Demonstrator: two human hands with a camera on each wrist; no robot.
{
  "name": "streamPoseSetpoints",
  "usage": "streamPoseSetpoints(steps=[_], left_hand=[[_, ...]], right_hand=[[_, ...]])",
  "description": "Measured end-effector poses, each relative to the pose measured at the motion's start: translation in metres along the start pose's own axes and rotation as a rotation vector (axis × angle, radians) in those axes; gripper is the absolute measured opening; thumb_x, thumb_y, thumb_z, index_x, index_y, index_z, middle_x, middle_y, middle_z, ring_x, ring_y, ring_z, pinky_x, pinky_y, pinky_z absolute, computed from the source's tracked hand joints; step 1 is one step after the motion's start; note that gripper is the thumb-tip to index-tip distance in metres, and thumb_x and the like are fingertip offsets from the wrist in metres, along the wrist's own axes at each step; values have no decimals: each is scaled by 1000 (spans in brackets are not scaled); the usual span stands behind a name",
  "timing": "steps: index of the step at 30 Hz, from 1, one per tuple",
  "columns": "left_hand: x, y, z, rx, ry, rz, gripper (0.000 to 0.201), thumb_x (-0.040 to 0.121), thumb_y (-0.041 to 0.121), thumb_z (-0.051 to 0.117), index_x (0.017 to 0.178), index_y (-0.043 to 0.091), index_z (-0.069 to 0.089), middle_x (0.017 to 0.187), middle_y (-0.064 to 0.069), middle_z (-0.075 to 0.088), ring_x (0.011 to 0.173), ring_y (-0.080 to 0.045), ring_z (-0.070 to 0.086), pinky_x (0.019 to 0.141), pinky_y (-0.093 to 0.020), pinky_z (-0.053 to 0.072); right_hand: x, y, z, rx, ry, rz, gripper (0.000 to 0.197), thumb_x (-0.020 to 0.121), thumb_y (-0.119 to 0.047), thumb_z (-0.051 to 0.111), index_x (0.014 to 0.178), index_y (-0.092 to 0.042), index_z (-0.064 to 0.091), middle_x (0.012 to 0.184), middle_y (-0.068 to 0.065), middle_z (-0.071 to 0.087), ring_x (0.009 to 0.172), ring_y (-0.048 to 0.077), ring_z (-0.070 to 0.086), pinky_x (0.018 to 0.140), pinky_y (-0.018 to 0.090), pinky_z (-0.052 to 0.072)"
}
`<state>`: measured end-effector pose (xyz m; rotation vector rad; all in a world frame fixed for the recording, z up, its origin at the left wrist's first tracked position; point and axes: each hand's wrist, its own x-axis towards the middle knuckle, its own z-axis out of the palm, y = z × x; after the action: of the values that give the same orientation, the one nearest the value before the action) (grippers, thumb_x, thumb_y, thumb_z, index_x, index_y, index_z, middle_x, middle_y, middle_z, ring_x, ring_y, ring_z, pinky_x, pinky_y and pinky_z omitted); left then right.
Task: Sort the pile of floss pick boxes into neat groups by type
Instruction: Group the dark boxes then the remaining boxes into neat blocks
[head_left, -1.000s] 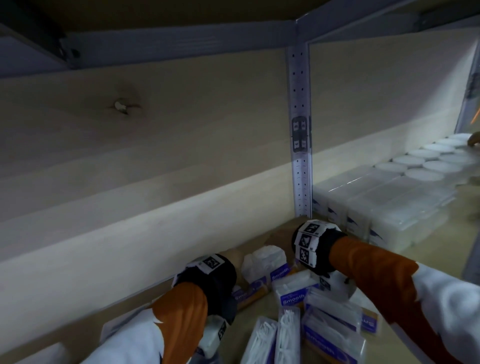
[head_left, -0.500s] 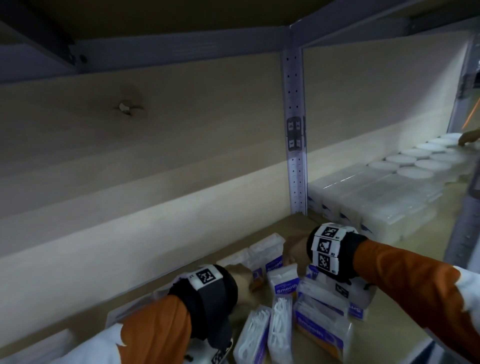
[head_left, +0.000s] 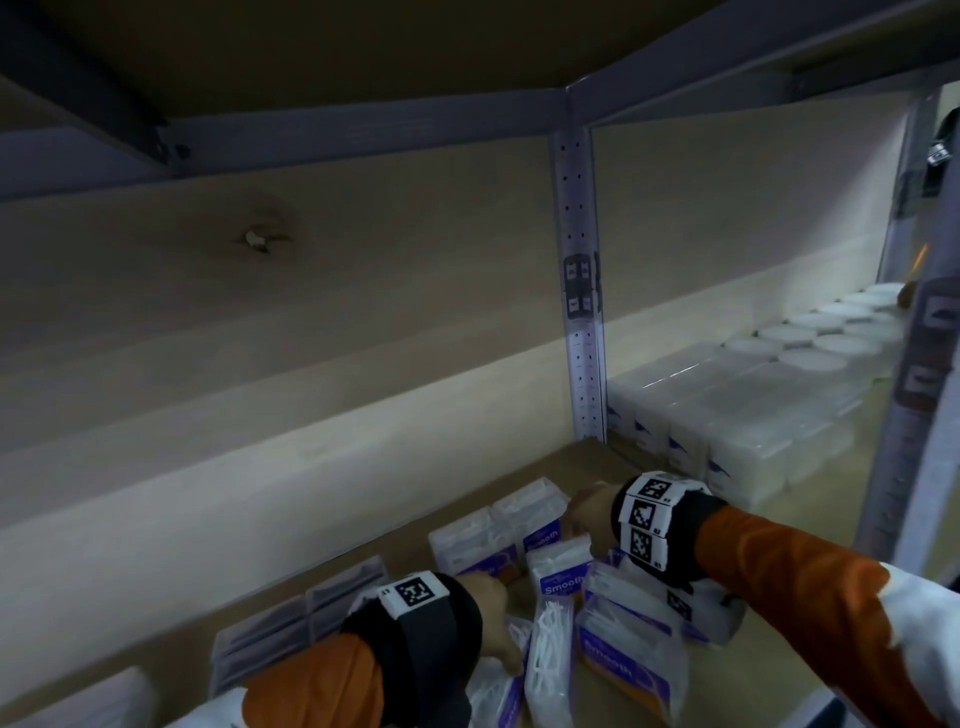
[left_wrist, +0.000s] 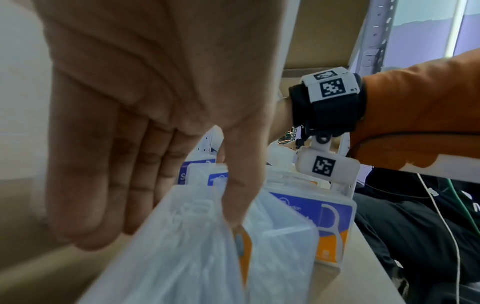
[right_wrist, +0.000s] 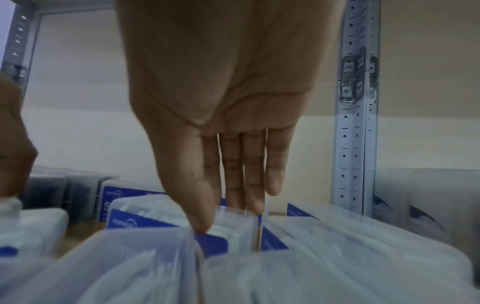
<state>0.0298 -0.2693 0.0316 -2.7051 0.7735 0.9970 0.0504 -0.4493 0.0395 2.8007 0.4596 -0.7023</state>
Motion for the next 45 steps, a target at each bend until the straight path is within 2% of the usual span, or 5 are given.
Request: streamPoseSetpoints(steps=[3, 8, 22, 41, 45], left_hand=[[0, 0, 1, 1, 37, -10, 48, 84, 35, 64, 117, 1, 59, 79, -3, 56, 87, -17, 50, 76, -32, 46], [3, -1, 0, 50, 110, -66, 49, 84, 36, 63, 123, 7, 56, 126, -12, 58, 111, -24, 58, 95, -34, 47], [19, 1, -13, 44, 295, -106, 44, 89, 35, 58, 121, 5, 57, 125, -14, 60, 113, -26, 60, 91, -31, 48], [33, -4, -22, -55, 283, -178, 48, 86, 26, 67, 126, 3, 54, 130, -12, 57, 120, -25, 56, 97, -32, 45], [41, -7, -19, -96, 292, -200, 49, 84, 26, 69, 126, 5, 54, 129, -10, 58, 119, -25, 56, 97, -32, 45]], right_hand=[[-3, 3, 1, 14, 17, -2, 53, 91, -14, 57, 142, -15, 41, 144, 10, 41, 131, 28, 40, 106, 34, 37], [-6, 5, 3, 30, 43, 7, 48, 91, -16, 58, 137, -13, 48, 139, 13, 46, 126, 29, 46, 105, 37, 41], [-12, 18, 13, 83, 108, 21, 40, 95, -17, 50, 134, -11, 52, 135, 12, 53, 123, 27, 50, 103, 33, 41], [-41, 81, 41, 195, 144, 321, 45, 95, -27, 52, 137, -9, 48, 137, 12, 52, 126, 25, 51, 102, 31, 41], [-33, 80, 43, 255, 129, 329, 32, 96, -31, 50, 113, -5, 59, 123, 14, 57, 121, 27, 54, 90, 30, 44]])
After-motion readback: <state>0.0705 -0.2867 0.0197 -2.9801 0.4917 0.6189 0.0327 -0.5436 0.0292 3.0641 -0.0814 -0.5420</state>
